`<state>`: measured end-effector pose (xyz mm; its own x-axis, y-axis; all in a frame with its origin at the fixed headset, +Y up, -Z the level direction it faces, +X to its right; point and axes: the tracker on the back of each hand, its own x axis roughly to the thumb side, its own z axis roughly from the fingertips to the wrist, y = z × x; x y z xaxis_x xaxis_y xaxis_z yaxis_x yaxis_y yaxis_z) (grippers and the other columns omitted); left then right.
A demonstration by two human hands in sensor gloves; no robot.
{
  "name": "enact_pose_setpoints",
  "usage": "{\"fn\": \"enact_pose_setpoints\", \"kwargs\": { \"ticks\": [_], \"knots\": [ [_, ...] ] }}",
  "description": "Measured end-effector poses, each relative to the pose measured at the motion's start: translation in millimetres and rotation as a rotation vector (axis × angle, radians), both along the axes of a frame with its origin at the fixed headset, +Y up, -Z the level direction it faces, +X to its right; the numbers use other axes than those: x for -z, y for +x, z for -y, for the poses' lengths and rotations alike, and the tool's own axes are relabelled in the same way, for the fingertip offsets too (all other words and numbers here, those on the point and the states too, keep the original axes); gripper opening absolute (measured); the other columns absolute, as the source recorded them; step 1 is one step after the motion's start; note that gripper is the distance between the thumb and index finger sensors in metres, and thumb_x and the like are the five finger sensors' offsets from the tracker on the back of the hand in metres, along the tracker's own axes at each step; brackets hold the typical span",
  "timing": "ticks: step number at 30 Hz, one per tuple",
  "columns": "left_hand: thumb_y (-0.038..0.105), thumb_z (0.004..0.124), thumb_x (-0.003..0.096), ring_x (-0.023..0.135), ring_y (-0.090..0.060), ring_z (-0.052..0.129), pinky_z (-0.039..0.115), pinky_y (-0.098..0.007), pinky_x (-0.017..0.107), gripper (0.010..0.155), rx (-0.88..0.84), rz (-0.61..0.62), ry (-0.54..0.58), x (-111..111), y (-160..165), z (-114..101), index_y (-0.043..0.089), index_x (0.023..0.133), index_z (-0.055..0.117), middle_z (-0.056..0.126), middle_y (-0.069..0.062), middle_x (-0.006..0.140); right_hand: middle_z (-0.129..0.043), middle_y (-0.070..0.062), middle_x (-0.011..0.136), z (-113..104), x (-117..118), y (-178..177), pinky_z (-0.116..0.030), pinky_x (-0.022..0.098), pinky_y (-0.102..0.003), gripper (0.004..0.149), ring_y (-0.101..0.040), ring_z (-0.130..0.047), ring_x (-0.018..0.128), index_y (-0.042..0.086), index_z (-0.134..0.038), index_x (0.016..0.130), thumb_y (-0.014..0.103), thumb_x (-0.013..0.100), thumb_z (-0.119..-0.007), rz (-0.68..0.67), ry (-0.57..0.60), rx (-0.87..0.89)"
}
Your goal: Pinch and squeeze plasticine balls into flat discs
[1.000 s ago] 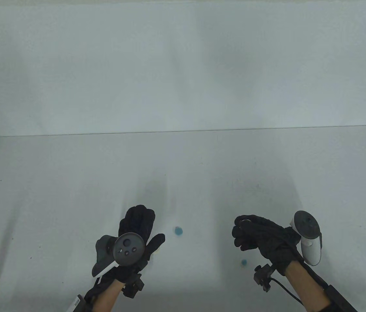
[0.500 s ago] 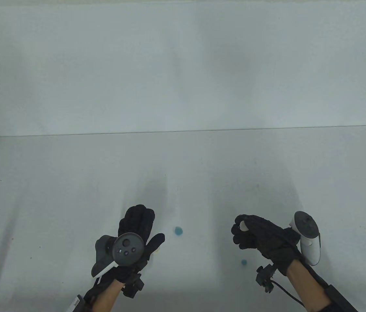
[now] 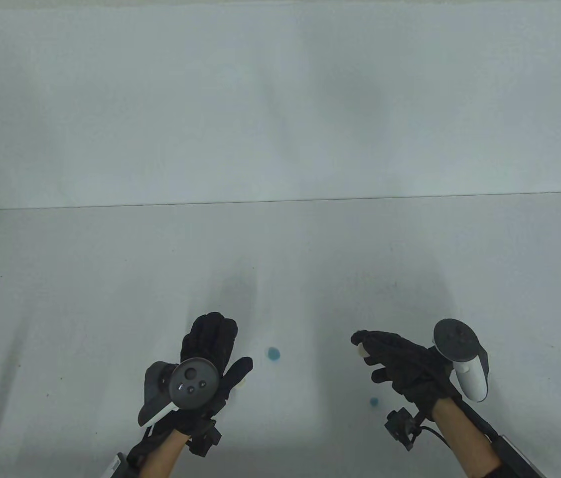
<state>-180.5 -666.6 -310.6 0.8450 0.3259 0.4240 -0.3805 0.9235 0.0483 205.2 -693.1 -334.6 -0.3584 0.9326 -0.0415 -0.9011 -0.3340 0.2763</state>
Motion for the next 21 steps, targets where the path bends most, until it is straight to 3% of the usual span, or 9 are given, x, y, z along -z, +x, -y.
{"fn": "enact_pose_setpoints", "kwargs": {
  "ticks": [7,11,21],
  "knots": [
    [0.048,0.065,0.0549,0.106,-0.058,0.038,0.042,-0.066,0.072,0.077,0.001,0.006,0.011,-1,1,-1,0.002,0.114,0.047,0.037,-0.03,0.116,-0.092,-0.021,0.075,-11,14,-25,-0.096,0.032,-0.028,0.045,-0.024,-0.102,0.049,0.002,-0.085,0.09,0.029,0.056,-0.077,-0.008,0.089,-0.239],
    [0.048,0.065,0.0549,0.106,-0.058,0.038,0.042,-0.066,0.072,0.077,0.002,0.006,0.017,-1,1,-1,0.002,0.114,0.047,0.037,-0.03,0.116,-0.096,-0.015,0.069,-9,22,-42,-0.097,0.029,-0.025,0.047,-0.02,-0.105,0.045,0.002,-0.077,0.091,0.03,0.054,-0.08,-0.008,0.111,-0.29],
    [0.048,0.065,0.0549,0.106,-0.058,0.038,0.042,-0.066,0.072,0.077,-0.002,0.012,0.021,-2,1,-2,0.002,0.114,0.047,0.038,-0.03,0.116,-0.095,-0.007,0.068,11,47,-72,-0.092,0.031,-0.026,0.042,-0.019,-0.101,0.046,0.011,-0.08,0.088,0.037,0.054,-0.079,-0.002,0.137,-0.469]
  ]
}}
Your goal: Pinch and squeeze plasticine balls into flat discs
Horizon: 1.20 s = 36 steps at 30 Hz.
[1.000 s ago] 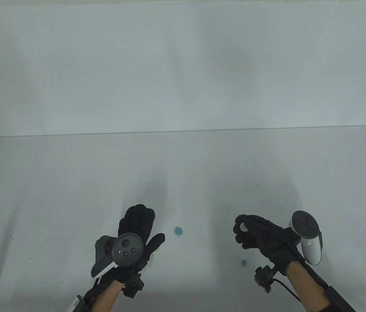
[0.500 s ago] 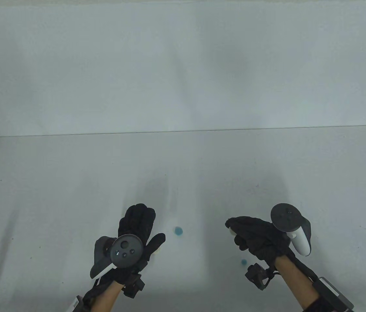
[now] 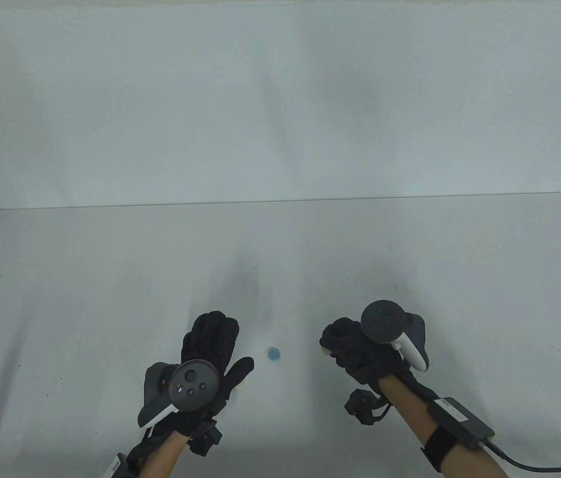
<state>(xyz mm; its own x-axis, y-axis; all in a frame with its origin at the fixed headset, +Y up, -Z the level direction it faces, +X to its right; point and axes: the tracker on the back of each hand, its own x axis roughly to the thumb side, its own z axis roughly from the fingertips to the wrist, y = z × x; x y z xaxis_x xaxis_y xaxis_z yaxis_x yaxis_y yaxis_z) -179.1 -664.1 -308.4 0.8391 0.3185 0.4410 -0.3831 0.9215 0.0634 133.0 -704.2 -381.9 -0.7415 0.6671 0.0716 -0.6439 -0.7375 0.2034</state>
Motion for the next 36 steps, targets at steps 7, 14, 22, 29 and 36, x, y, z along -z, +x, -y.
{"fn": "enact_pose_setpoints", "kwargs": {
  "ticks": [7,14,22,29,36],
  "knots": [
    [0.048,0.065,0.0549,0.106,-0.058,0.039,0.042,-0.065,0.072,0.077,-0.003,-0.005,0.005,0,-1,-1,0.002,0.114,0.047,0.038,-0.03,0.116,-0.095,-0.013,0.074,20,12,-14,-0.094,0.032,-0.027,0.042,-0.021,-0.102,0.049,0.007,-0.08,0.092,0.028,0.056,-0.076,-0.008,-0.044,-0.096],
    [0.048,0.065,0.0549,0.106,-0.058,0.039,0.042,-0.065,0.072,0.077,-0.005,-0.006,0.006,0,-1,-2,0.002,0.114,0.047,0.038,-0.03,0.116,-0.09,-0.017,0.084,36,19,-26,-0.092,0.035,-0.029,0.04,-0.029,-0.099,0.062,0.01,-0.08,0.094,0.026,0.057,-0.076,-0.077,-0.141,-0.187],
    [0.048,0.065,0.0549,0.105,-0.058,0.039,0.042,-0.065,0.072,0.077,-0.005,-0.006,0.003,0,-1,-2,0.002,0.114,0.047,0.038,-0.03,0.116,-0.095,-0.012,0.072,41,22,-35,-0.093,0.03,-0.024,0.039,-0.021,-0.102,0.049,0.012,-0.084,0.091,0.028,0.056,-0.078,-0.099,-0.035,-0.386],
    [0.048,0.065,0.0549,0.105,-0.058,0.039,0.042,-0.065,0.072,0.077,0.001,-0.006,-0.004,0,-1,-2,0.002,0.114,0.047,0.038,-0.03,0.116,-0.094,-0.007,0.073,41,20,-49,-0.09,0.032,-0.025,0.039,-0.021,-0.1,0.051,0.017,-0.081,0.091,0.032,0.055,-0.078,-0.169,0.092,-0.632],
    [0.048,0.065,0.0549,0.106,-0.058,0.039,0.042,-0.065,0.072,0.077,0.001,-0.002,-0.006,0,-1,-2,0.002,0.114,0.047,0.038,-0.03,0.116,-0.092,-0.004,0.074,43,18,-54,-0.089,0.034,-0.025,0.042,-0.021,-0.098,0.053,0.018,-0.077,0.093,0.035,0.055,-0.079,-0.196,0.124,-0.725]
  ]
}}
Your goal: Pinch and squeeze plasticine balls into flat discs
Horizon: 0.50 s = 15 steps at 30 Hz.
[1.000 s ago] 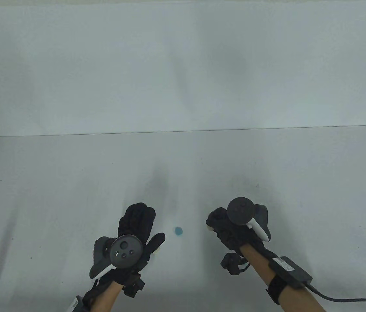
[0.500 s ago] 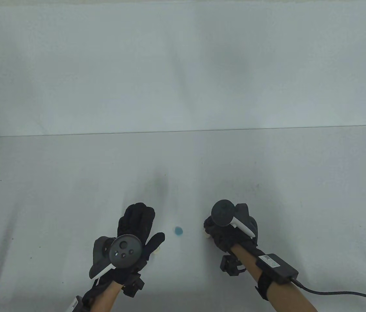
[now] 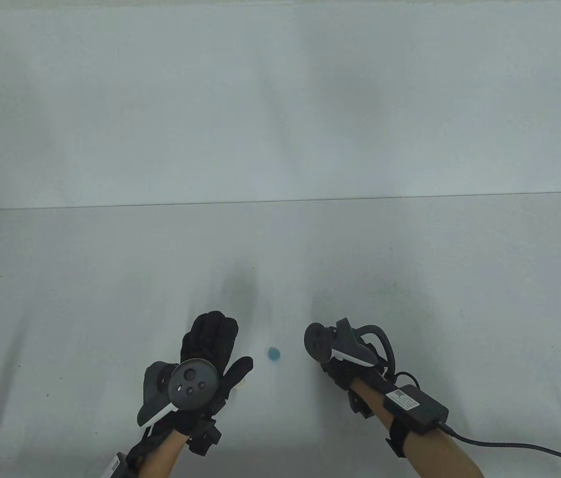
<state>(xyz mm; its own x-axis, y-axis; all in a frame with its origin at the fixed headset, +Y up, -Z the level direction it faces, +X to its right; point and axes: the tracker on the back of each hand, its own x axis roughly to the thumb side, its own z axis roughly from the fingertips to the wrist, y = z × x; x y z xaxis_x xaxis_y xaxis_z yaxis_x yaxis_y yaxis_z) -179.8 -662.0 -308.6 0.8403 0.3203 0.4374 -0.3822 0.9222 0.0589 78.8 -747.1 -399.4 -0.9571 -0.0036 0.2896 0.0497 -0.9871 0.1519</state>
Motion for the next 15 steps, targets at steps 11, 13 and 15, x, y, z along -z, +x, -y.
{"fn": "enact_pose_setpoints", "kwargs": {
  "ticks": [11,13,15],
  "knots": [
    [0.048,0.065,0.0549,0.105,-0.058,0.039,0.042,-0.065,0.072,0.077,-0.004,0.003,0.006,-1,0,-1,0.002,0.114,0.047,0.038,-0.03,0.116,-0.086,-0.01,0.09,-61,-23,36,-0.089,0.037,-0.029,0.053,-0.027,-0.098,0.062,0.016,-0.071,0.102,0.042,0.056,-0.075,-0.06,-0.062,0.152],
    [0.048,0.065,0.0549,0.105,-0.058,0.039,0.042,-0.065,0.072,0.077,-0.006,0.005,0.01,-1,0,-2,0.002,0.114,0.047,0.038,-0.03,0.116,-0.086,-0.01,0.091,-67,-30,46,-0.089,0.037,-0.03,0.053,-0.028,-0.098,0.063,0.016,-0.071,0.102,0.042,0.056,-0.075,-0.072,-0.069,0.161],
    [0.048,0.065,0.0549,0.105,-0.058,0.039,0.042,-0.065,0.072,0.077,-0.007,0.008,0.01,-1,0,-2,0.002,0.114,0.047,0.038,-0.03,0.116,-0.086,-0.01,0.092,-70,-39,58,-0.089,0.038,-0.03,0.053,-0.028,-0.098,0.064,0.016,-0.071,0.102,0.043,0.056,-0.075,-0.089,-0.084,0.153]
  ]
}}
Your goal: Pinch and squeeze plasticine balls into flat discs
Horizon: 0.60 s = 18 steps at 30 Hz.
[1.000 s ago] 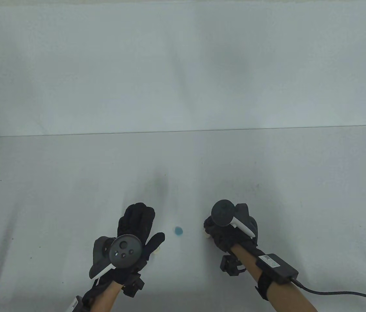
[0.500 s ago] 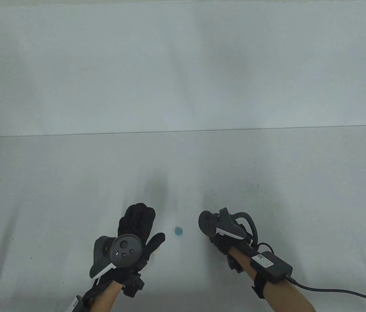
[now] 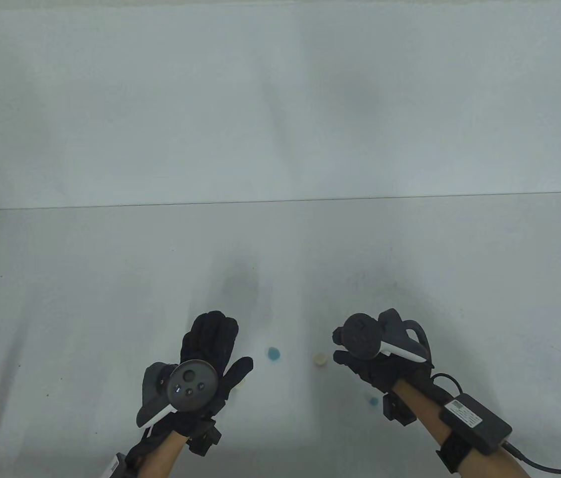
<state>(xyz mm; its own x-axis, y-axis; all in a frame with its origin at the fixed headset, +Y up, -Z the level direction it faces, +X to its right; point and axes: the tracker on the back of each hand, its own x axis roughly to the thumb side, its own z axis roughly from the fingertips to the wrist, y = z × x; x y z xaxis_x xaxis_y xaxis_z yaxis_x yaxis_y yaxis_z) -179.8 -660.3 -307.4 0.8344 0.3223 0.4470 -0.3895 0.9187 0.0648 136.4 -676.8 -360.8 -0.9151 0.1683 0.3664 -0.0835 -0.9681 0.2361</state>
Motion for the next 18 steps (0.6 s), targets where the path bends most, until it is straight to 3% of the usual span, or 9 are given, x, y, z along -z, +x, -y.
{"fn": "enact_pose_setpoints", "kwargs": {
  "ticks": [8,18],
  "knots": [
    [0.048,0.065,0.0549,0.106,-0.058,0.039,0.042,-0.065,0.072,0.077,0.004,0.003,0.004,-1,0,-1,0.002,0.114,0.047,0.038,-0.03,0.116,-0.085,-0.009,0.094,27,-30,21,-0.089,0.039,-0.031,0.054,-0.029,-0.097,0.067,0.018,-0.071,0.102,0.043,0.055,-0.076,-0.087,-0.064,-0.149],
    [0.048,0.065,0.0549,0.105,-0.058,0.039,0.042,-0.065,0.072,0.077,0.006,0.002,0.001,-1,1,-1,0.002,0.114,0.047,0.038,-0.03,0.116,-0.08,-0.01,0.099,60,-40,22,-0.088,0.042,-0.032,0.058,-0.03,-0.094,0.073,0.018,-0.067,0.105,0.044,0.054,-0.078,-0.13,-0.103,-0.312]
  ]
}}
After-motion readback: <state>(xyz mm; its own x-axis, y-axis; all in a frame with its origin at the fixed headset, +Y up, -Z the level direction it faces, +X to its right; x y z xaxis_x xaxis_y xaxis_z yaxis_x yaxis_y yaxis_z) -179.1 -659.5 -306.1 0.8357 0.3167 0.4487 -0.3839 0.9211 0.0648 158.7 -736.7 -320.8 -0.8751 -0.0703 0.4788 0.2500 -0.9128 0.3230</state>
